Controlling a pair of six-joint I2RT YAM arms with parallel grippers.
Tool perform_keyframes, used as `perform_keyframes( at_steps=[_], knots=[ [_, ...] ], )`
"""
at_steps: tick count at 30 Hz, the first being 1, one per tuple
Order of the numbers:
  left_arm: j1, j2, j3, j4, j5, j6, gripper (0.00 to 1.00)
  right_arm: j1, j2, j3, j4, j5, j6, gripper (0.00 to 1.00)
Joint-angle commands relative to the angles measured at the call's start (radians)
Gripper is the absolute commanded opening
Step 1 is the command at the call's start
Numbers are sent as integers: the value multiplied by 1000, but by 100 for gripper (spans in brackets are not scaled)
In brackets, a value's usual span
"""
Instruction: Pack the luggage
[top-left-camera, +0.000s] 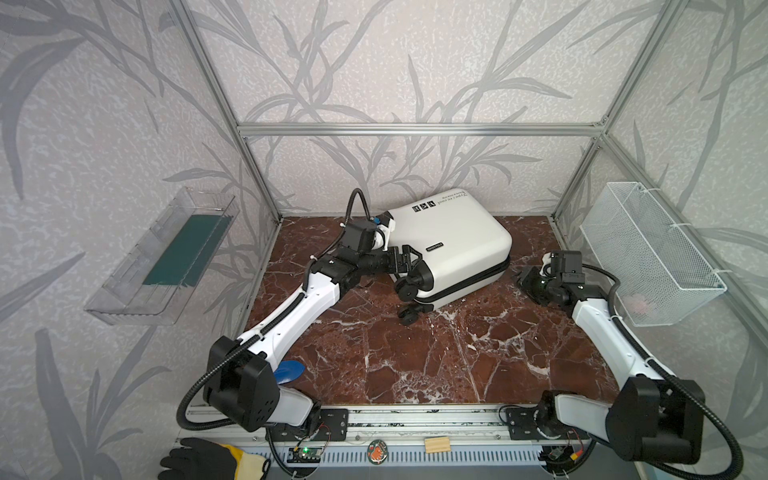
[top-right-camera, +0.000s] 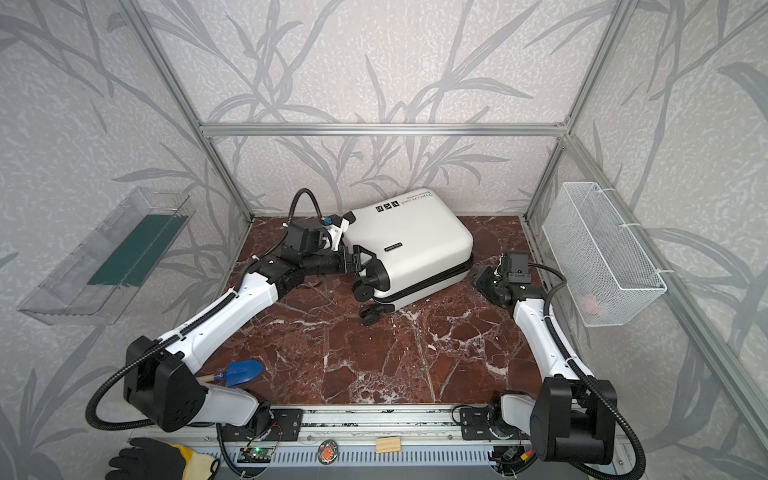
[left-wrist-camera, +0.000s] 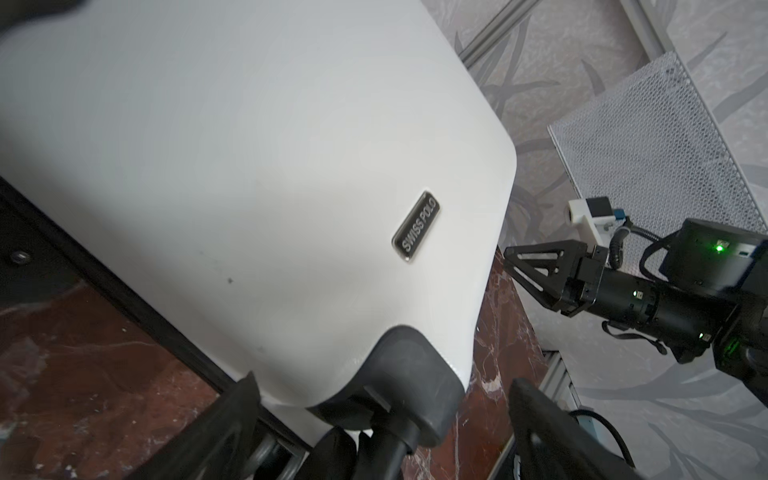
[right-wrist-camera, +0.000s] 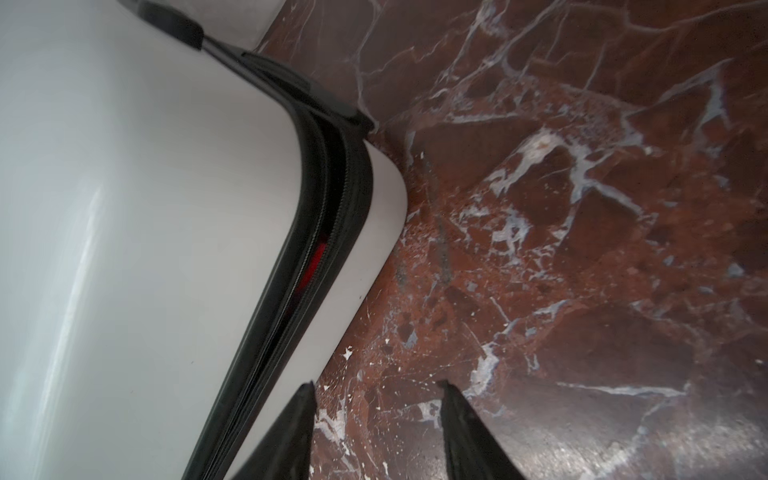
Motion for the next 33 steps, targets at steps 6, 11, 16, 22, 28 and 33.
perform_keyframes(
  at_steps=[6,11,16,22,28,33],
  knots=[
    [215,-16,56,5,-116,-12,97,-12,215,79,112,-4,45,47],
    [283,39,131,-43,-131,11,97,-11,366,153,154,-52,77,45],
    [301,68,158,-45,-130,12,97,-8,506,262,171,-90,101,45],
    [304,82,170,-53,-121,34,98,40,695,490,135,-146,111,44],
    [311,117,203,-65,-118,76,98,99,853,741,54,-233,59,44],
    [338,192,275,-71,-125,110,98,87,747,662,32,-193,20,47]
  ],
)
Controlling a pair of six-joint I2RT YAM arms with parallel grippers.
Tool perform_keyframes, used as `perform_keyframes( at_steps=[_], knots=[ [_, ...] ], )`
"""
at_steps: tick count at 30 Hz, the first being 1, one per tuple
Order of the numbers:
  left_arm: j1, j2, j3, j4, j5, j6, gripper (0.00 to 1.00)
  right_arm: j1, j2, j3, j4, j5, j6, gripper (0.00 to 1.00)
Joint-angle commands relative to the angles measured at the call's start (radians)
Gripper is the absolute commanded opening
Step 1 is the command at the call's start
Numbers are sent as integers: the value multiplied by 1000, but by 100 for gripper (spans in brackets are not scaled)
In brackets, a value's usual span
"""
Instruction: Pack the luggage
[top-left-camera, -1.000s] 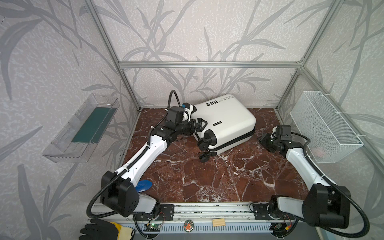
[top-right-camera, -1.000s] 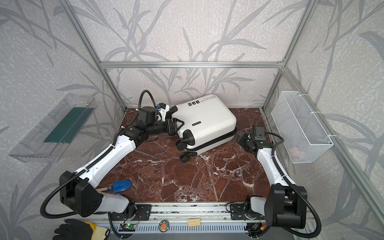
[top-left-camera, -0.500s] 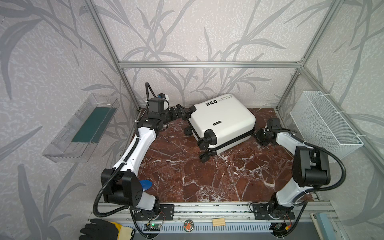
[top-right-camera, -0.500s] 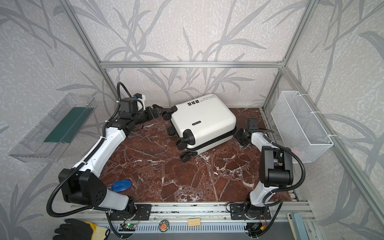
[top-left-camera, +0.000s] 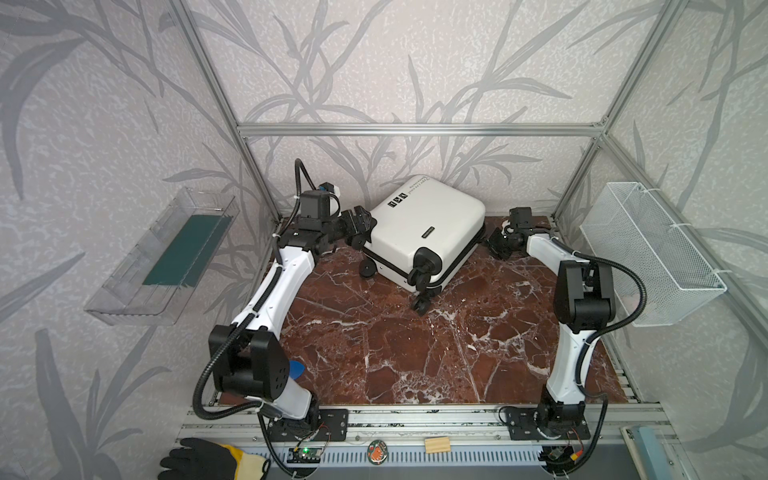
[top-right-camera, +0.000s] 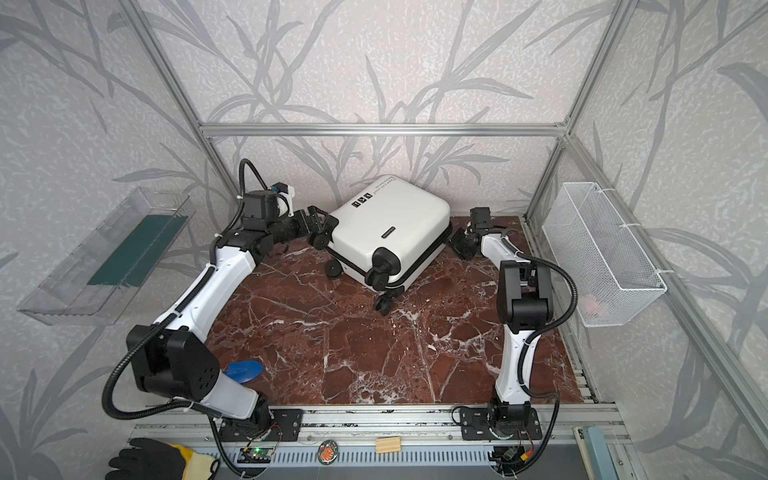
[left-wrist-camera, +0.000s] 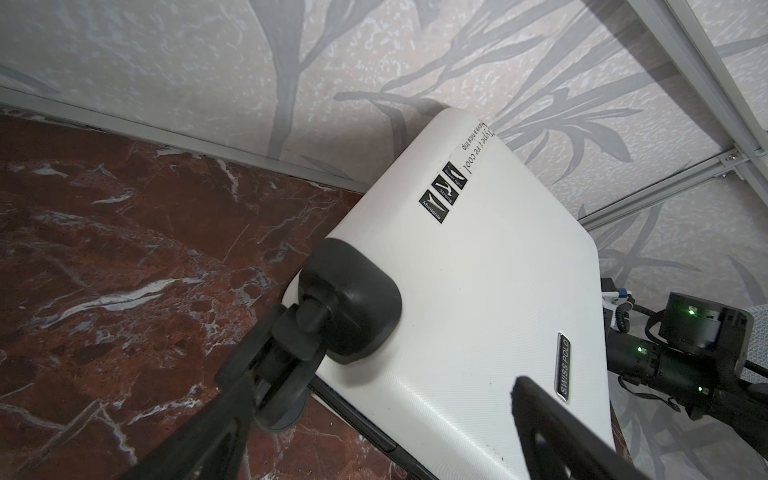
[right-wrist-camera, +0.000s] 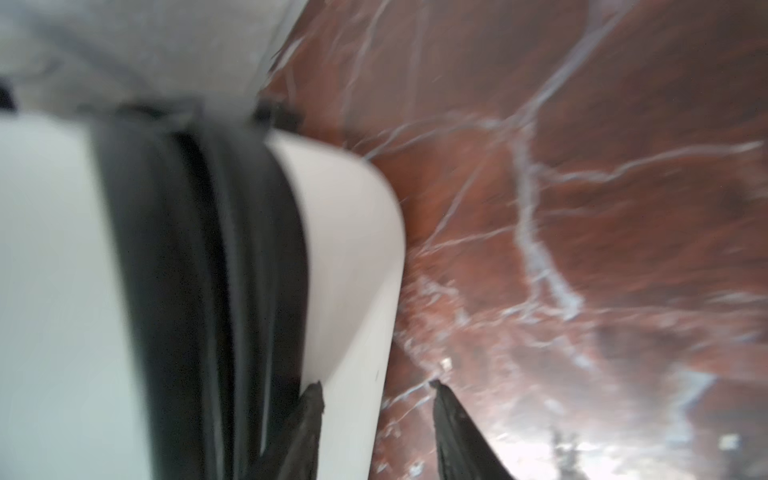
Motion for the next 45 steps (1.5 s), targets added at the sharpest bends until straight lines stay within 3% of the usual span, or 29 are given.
perform_keyframes(
  at_steps=[1,10,16,28,34,39,45],
  knots=[
    [31,57,67,-19,-7,47,98,-24,-118,-73,-36,-19,-42,49],
    [76,328,336,-112,154,114,98,-43,-468,-402,-3,-39,-68,72],
    [53,382,356,-123,292,129,98,-21,-652,-513,-31,-54,-104,79],
    [-12,216,67,-27,400,113,98,184,-814,-480,-207,54,-259,81],
    [-69,75,-129,82,388,56,98,300,-835,-454,-262,158,-295,82],
    [-168,-30,-272,179,351,-9,98,363,-847,-430,-306,260,-313,84],
    [-247,-152,-407,265,304,-80,98,422,-864,-402,-385,454,-310,86]
  ],
)
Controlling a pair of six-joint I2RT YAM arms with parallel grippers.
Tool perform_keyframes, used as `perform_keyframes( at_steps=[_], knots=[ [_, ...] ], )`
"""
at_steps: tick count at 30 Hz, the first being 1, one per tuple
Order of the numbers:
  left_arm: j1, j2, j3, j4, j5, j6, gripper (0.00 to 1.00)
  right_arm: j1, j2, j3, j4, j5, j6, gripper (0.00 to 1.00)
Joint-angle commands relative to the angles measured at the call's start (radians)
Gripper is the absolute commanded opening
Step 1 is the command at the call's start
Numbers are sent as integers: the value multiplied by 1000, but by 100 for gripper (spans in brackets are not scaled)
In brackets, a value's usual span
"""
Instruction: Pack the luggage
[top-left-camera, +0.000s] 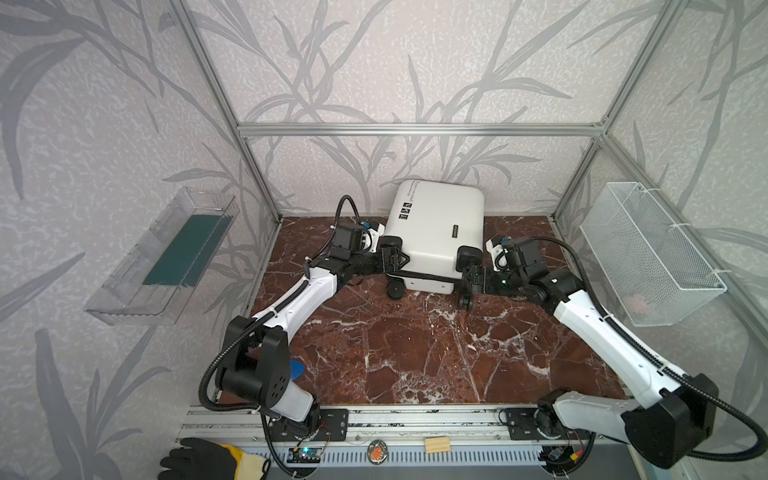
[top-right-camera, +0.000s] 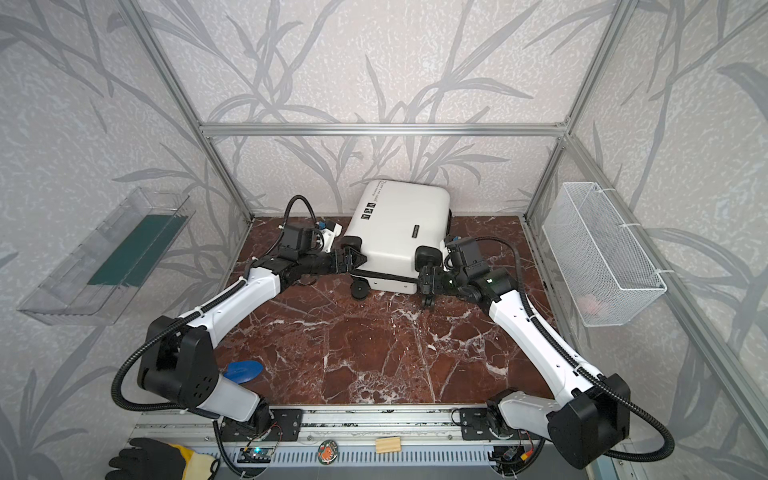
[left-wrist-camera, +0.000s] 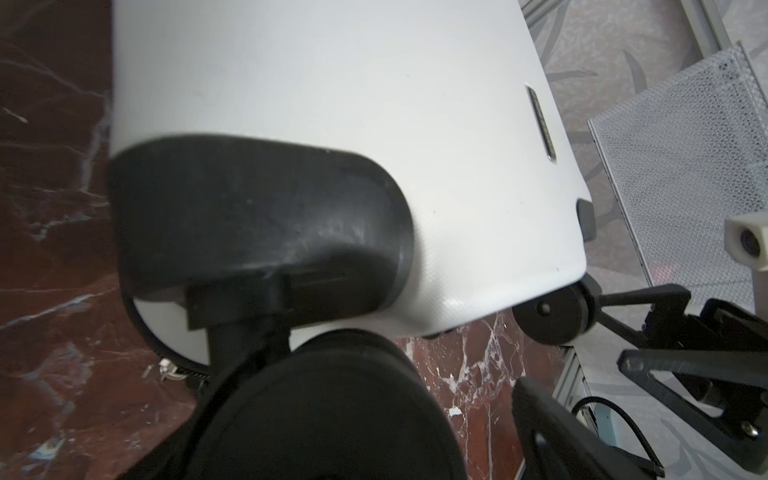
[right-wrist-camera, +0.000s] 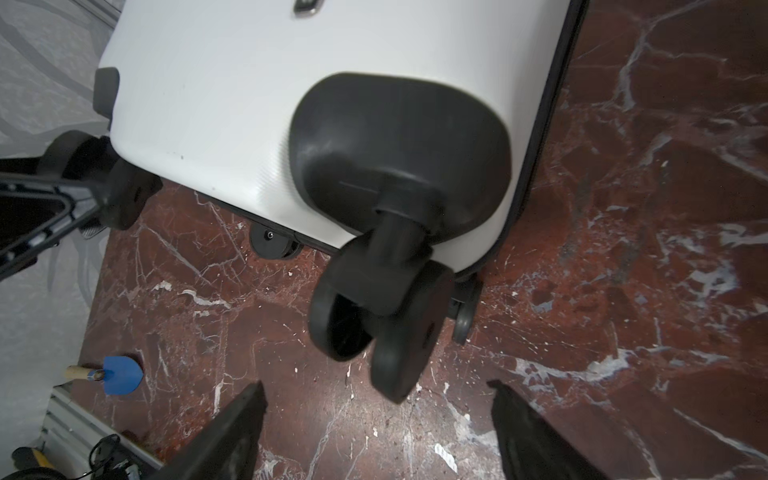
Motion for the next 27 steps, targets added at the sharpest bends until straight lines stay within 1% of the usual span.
perform_keyframes(
  at_steps=[1,3,5,8,11,13,15,18,21,23,27],
  knots=[
    [-24,-99,-51,91,-2,-57,98,33,-26,35,-71,166,-13,86],
    [-26,-140,-80,100,-14,-65,98,45,-27,35,-67,191,-17,87],
    [-26,-185,-95,78,-56,-52,98,55,-17,38,-63,217,-23,87],
    [-25,-249,-104,23,-195,-26,98,56,13,50,-65,261,-38,87],
    [-23,-310,-114,-28,-373,-7,98,57,43,63,-64,297,-58,87],
    [-18,-340,-128,-32,-440,-1,99,56,64,68,-44,307,-70,87],
    [-10,-352,-139,-30,-460,-3,99,57,92,81,-33,302,-79,86],
    [1,-351,-141,-34,-459,-9,99,56,128,96,-21,290,-86,83],
    [9,-349,-144,-34,-452,-15,99,57,151,97,-12,280,-89,79],
    [16,-347,-150,-29,-449,-21,99,57,161,93,-6,277,-94,75],
    [30,-342,-165,-23,-434,-37,99,57,186,91,3,269,-104,60]
  ],
)
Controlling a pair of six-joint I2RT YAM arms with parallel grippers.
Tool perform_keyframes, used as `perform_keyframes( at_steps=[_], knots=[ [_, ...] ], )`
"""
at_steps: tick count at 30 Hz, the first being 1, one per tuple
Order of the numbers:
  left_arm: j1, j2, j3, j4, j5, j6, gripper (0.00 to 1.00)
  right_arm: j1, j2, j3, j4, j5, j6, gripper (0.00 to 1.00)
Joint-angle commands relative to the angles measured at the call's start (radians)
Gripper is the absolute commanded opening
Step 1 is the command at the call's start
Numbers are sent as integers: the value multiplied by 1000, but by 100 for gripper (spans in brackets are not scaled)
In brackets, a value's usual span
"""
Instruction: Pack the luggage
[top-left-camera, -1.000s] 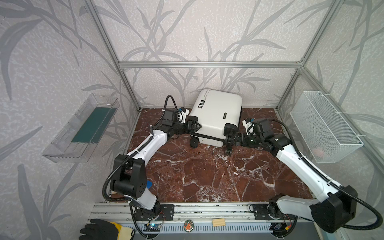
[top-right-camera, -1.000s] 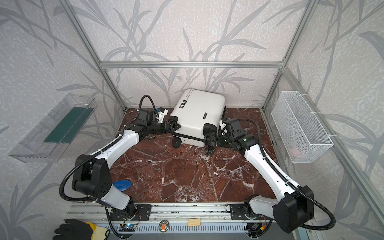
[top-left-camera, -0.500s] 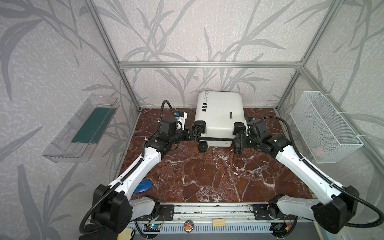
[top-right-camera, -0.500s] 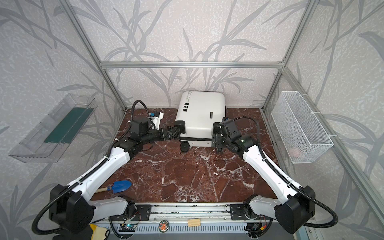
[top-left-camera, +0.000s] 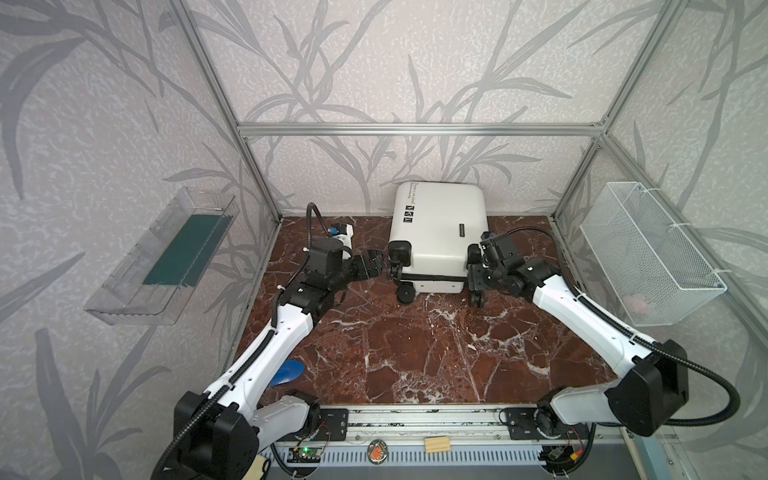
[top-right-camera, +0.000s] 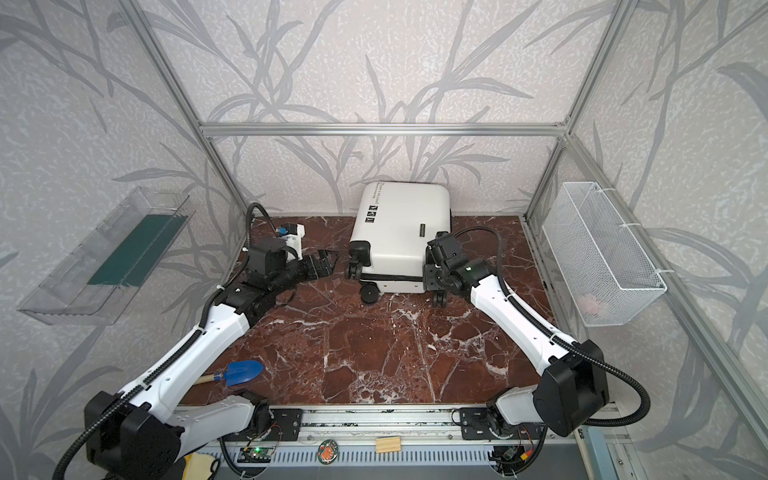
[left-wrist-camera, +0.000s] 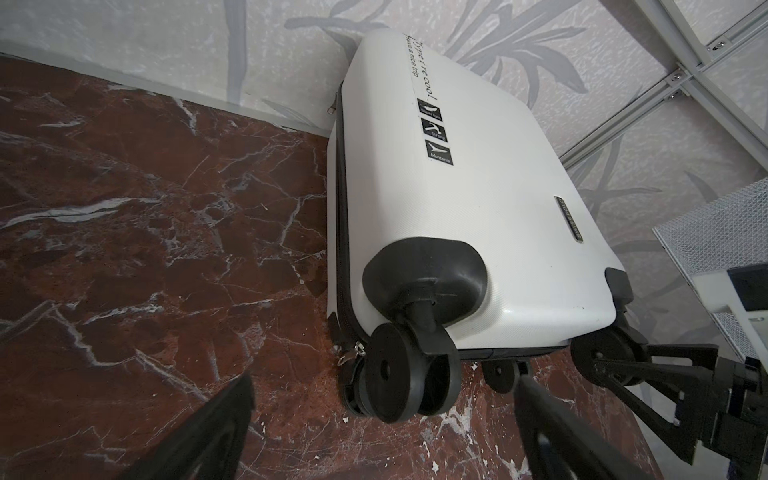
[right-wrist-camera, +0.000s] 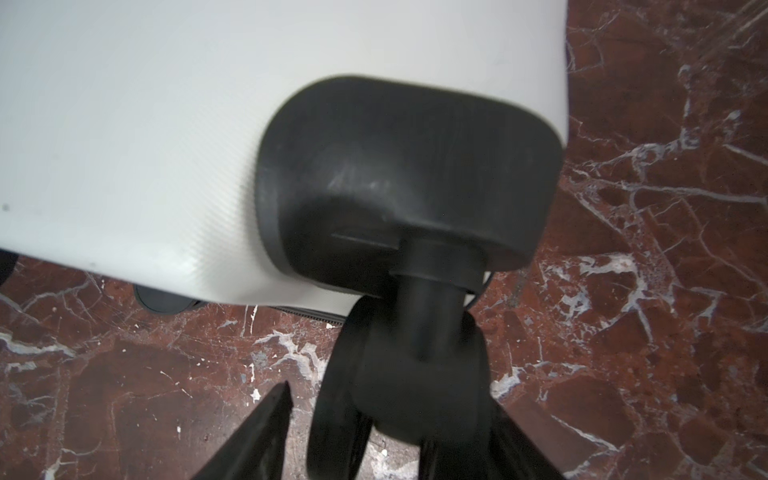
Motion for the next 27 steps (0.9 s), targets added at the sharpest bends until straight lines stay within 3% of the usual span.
perform_keyframes(
  at_steps=[1,7,10,19,27],
  knots=[
    [13,2,-21,-1,-6,-13,99,4,20,22,15,0,-21,55],
    [29,-6,-45,6,-9,-28,99,4,42,75,19,-3,-56,15],
    [39,-7,-55,12,-17,-39,99,5,48,129,11,-5,-77,1],
    [57,-4,-107,35,-20,-51,99,4,36,242,5,11,-117,0],
    [58,15,-160,43,-13,-44,99,-10,51,164,91,42,-125,0]
  ],
)
